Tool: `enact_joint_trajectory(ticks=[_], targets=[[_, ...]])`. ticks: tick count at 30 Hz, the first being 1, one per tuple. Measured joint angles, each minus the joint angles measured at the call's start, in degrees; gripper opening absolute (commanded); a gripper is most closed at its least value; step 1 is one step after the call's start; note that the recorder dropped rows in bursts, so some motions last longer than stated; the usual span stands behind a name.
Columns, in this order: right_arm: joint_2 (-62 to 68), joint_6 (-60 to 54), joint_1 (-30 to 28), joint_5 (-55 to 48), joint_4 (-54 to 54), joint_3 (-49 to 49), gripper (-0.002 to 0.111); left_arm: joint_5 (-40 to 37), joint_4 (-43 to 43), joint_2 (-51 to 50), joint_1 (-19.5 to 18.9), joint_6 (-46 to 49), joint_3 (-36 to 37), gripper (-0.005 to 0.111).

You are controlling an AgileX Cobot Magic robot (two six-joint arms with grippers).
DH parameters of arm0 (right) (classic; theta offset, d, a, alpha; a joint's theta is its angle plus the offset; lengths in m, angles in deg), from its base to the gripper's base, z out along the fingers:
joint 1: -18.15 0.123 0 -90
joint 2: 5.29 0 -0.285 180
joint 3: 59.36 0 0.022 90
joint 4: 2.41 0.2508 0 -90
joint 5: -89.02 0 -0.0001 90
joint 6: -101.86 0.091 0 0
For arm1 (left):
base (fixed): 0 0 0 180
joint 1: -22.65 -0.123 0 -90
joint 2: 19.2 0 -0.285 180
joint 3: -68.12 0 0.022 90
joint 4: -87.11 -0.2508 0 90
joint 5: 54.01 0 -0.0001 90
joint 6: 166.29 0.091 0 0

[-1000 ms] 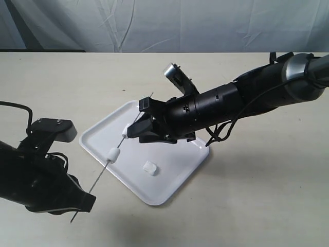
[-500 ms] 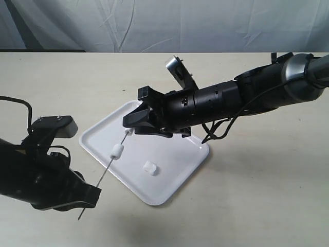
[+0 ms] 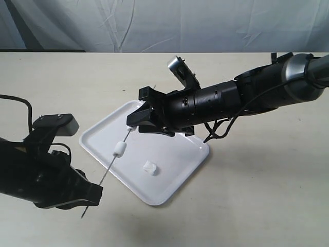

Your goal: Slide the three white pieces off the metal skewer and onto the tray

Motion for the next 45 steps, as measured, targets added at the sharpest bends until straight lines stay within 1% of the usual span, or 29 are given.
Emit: enact_joint_trajectory(ticks=[4, 7, 9, 13, 15, 25, 32, 37, 45], targets=[[0.00, 0.00, 0.00, 0.00, 0.00, 0.00, 0.038, 0.00, 0.85, 0.00, 0.00, 0.82, 0.00, 0.000], [0.00, 0.00, 0.00, 0.00, 0.00, 0.00, 0.035, 0.00, 1.11, 0.00, 0.00, 1.21, 0.00, 0.000], [0.00, 0.00, 0.00, 0.00, 0.00, 0.00, 0.030, 0.00, 1.36, 0.00, 0.00, 1.61, 0.00, 0.000], [0.00, 0.00, 0.00, 0.11, 0.00, 0.00, 0.014, -0.11, 1.46, 0.00, 0.00, 1.86, 0.00, 0.000], [0.00, 0.00, 0.00, 0.11, 0.00, 0.00, 0.010, -0.11, 1.46, 0.00, 0.00, 1.86, 0.00, 0.000], [0.00, 0.71, 0.00, 0.15, 0.56, 0.00, 0.009, -0.95, 1.36, 0.00, 0.00, 1.86, 0.11, 0.000], [0.09, 0.71, 0.04, 0.42, -1.49, 1.88, 0.009, 0.56, 1.69, 0.11, 0.00, 2.57, 3.34, 0.000], [0.09, 0.71, 0.04, 2.27, -2.10, 3.63, 0.009, 0.65, 2.15, 0.11, 0.00, 3.43, 5.41, 0.000], [0.09, 0.71, 0.04, 7.07, -2.10, 7.89, 0.009, 0.13, 4.42, 0.11, 0.00, 3.96, 5.61, 0.000]])
